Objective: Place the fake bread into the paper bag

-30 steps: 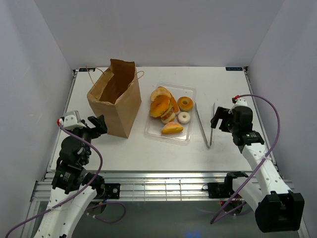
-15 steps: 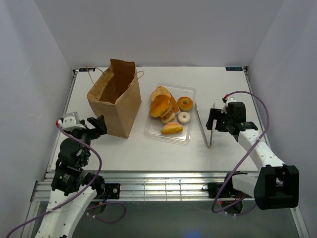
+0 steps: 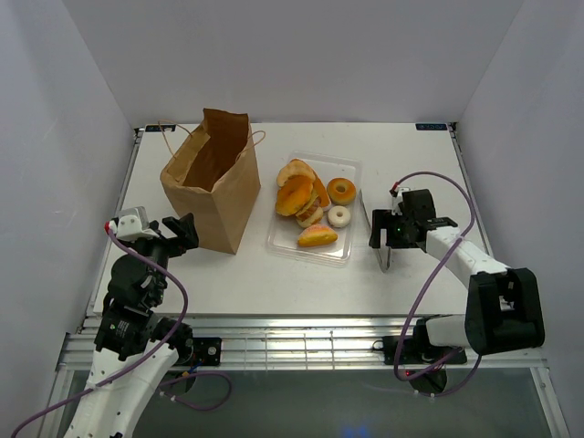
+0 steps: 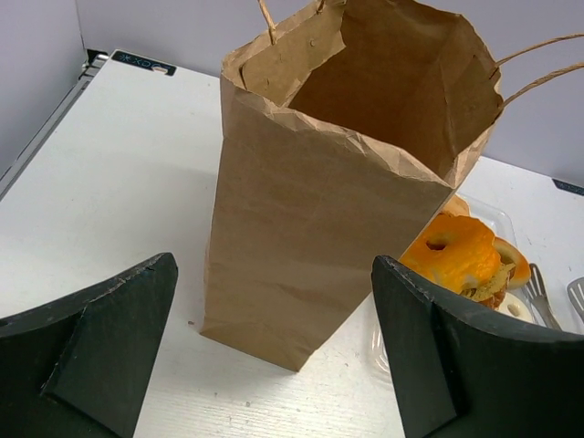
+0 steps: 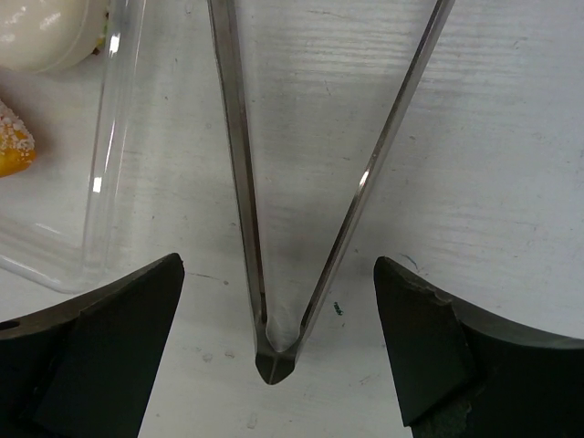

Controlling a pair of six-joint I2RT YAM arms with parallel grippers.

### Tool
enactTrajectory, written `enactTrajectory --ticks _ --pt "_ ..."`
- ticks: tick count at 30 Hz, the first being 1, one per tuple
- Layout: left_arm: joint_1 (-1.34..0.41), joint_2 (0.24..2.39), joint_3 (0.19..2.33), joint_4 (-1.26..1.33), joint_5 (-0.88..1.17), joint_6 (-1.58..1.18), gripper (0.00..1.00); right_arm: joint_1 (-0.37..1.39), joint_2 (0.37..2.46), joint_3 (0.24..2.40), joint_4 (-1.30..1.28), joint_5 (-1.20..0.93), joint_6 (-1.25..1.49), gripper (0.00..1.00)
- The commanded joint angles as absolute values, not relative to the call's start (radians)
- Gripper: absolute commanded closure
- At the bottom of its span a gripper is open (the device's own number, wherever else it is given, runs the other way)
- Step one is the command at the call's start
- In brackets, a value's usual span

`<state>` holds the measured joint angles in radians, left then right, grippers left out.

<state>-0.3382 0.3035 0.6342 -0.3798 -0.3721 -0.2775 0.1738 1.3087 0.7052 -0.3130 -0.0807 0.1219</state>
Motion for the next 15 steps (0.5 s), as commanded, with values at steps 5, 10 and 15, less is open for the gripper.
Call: enactTrajectory --ticks 5,10,15 --pt "-0.347 0.298 0.632 -0.356 -0.35 -0.268 0.02 0.201 1.387 0.784 -0.279 -0.018 0.095 0.1" --pt "-0.347 0.299 0.632 -0.354 -0.347 -0.267 0.02 0.202 1.445 0.808 -0.252 -0.012 0.101 0.1" --pt "-0.347 0.302 0.63 -0.353 -0.342 -0.267 0.02 0.202 1.483 0.833 -0.233 -0.005 0.101 0.1"
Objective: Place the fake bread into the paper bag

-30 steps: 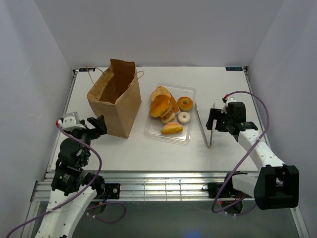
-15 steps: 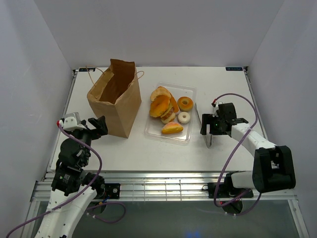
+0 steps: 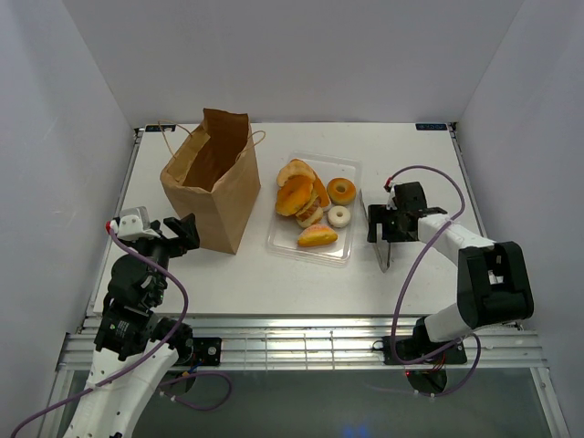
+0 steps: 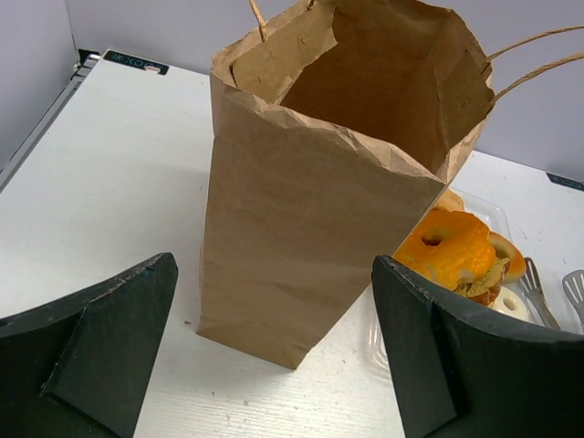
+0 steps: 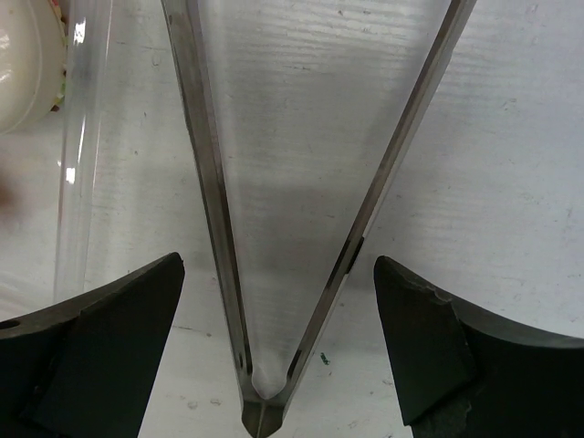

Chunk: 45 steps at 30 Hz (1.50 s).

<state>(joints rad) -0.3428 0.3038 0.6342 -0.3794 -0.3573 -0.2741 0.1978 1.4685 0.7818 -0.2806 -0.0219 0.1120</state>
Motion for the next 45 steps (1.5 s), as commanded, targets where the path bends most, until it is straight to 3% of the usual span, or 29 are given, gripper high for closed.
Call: enactTrajectory --ticks 1,21,32,38,45 --pt "-0.347 0.302 0.632 -0.351 -0.339 -0.267 0.02 0.204 1.497 0.839 -0.233 -0.005 0.1 0.1" --pt "-0.35 0.311 0.63 -0.348 -0.319 -0.262 0.02 0.245 1.621 0.881 -0.186 0.113 0.09 0.09" --pt "-0.351 0.31 0.63 -0.348 -0.319 -0.261 0.02 0.249 1.635 0.884 -0.176 0.127 0.095 0.0" --pt "-0.354 0.307 0.63 -0.348 -0.319 -0.261 0.02 0.249 1.615 0.881 -0.179 0.129 0.097 0.2" --pt "-0.357 0.308 0.629 -0.348 -0.319 -0.261 0.02 0.249 1.612 0.873 -0.179 0.109 0.106 0.28"
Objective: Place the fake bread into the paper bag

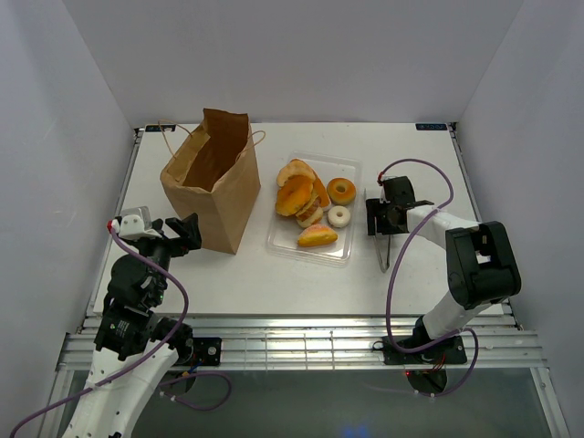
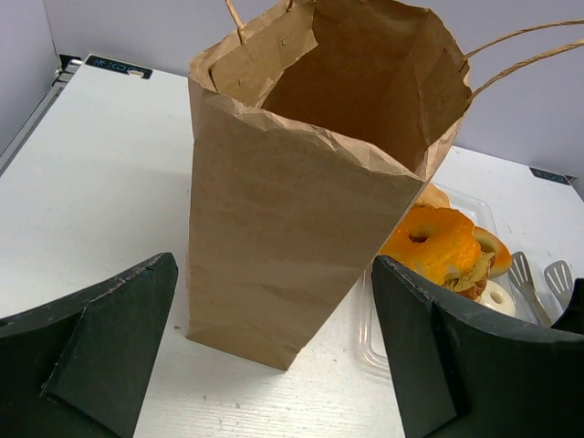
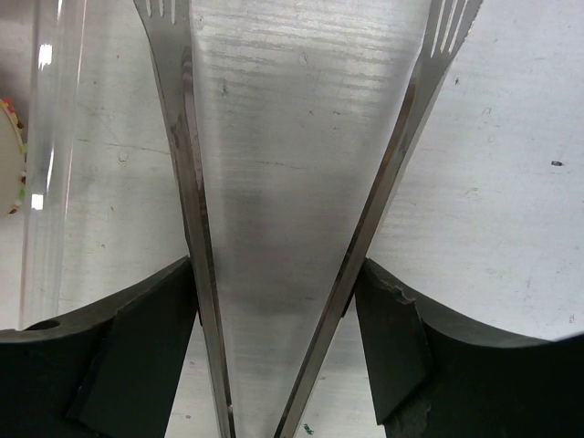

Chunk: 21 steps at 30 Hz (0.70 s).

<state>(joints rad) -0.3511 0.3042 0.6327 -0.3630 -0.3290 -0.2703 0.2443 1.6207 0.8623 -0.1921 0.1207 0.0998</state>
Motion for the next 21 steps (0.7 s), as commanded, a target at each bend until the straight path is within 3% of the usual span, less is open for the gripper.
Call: enactTrajectory --ticks 1,21 --pt "-0.357 0.31 0.629 -0.348 -0.319 -0.261 0.02 0.249 1.609 0.873 -0.179 0.103 0.109 0.28" --pt "-0.362 0.314 0.627 -0.348 -0.321 -0.261 0.02 0.249 1.46 0.905 -0.319 0.104 0.112 0.25"
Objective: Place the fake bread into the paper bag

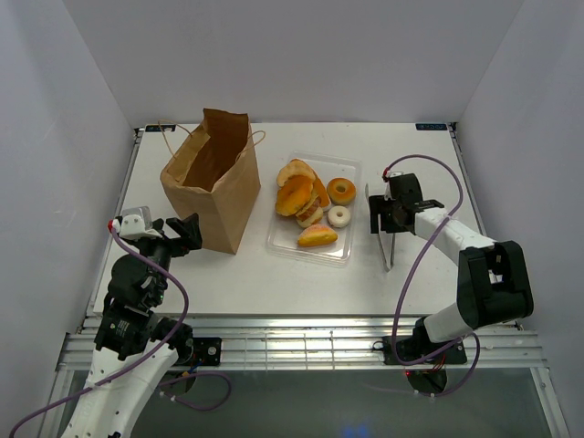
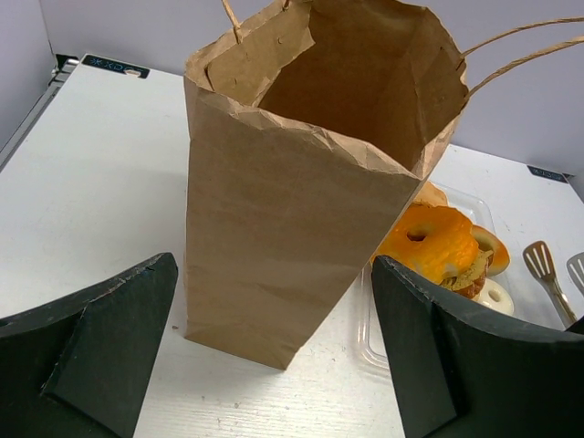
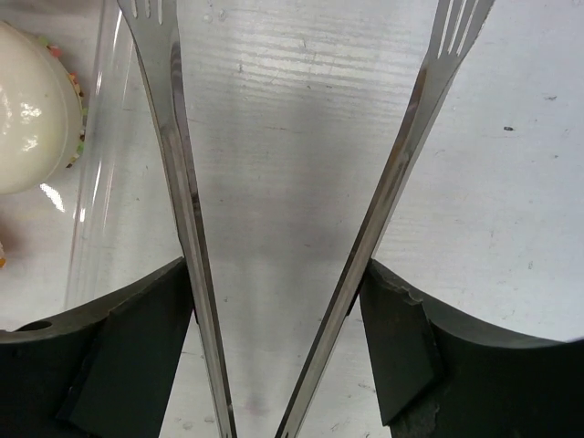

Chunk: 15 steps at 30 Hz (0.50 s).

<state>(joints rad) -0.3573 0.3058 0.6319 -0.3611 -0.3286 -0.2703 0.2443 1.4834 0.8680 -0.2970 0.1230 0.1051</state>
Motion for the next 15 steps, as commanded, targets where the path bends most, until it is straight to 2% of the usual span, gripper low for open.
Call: enactTrajectory --ticks 1,7,15 --pt "-0.362 0.314 0.627 -0.348 -0.322 -0.261 0.02 0.249 1.457 0.904 -0.334 0.086 0.112 0.24" --pt "-0.364 0.318 0.627 -0.348 -0.321 -0.261 0.02 0.249 1.463 0.911 -0.364 0.066 0.101 0.24" --pt "-0.367 0.31 0.627 -0.351 -0.327 -0.261 0.02 0.249 1.465 0.81 -0.175 0.078 0.112 0.23"
